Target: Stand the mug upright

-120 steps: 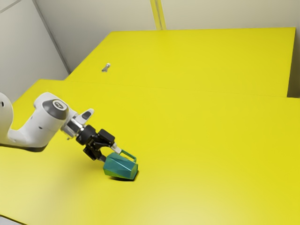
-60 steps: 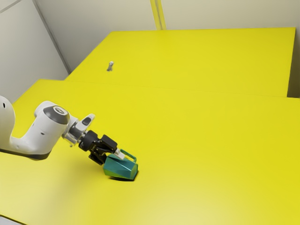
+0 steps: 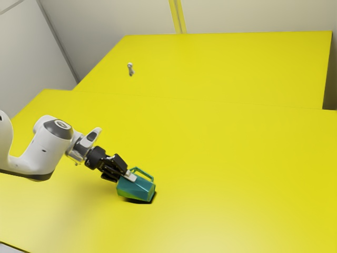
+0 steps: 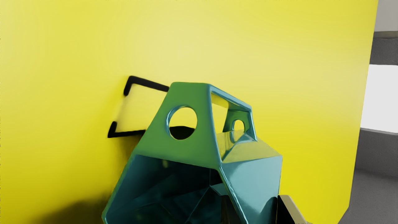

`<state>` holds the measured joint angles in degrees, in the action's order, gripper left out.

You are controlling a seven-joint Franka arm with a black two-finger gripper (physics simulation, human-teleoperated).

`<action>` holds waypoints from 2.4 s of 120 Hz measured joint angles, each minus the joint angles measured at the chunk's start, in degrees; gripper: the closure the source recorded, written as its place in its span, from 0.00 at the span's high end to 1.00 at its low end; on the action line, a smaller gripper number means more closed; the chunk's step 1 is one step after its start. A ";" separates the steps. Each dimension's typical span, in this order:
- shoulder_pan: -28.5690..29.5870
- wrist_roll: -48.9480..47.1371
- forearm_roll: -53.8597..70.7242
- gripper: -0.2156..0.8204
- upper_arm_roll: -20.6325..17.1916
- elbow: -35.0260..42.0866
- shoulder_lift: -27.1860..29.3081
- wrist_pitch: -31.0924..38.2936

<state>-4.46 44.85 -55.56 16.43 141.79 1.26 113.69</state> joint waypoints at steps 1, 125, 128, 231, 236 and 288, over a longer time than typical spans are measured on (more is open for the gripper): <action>0.02 0.04 -0.05 0.20 0.00 0.00 0.01 0.00; -4.99 -6.94 40.69 0.05 -6.91 -20.83 4.20 1.82; -5.04 -7.30 42.60 0.05 -7.02 -21.02 3.62 2.35; -7.14 -17.50 62.76 0.05 -7.09 -4.58 5.95 25.62; -7.17 -18.02 63.20 0.05 -7.08 -4.18 5.85 26.08; -7.12 -21.94 65.04 0.05 -7.17 -3.51 3.02 29.44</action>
<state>-11.59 22.91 9.47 9.26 138.28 4.28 143.14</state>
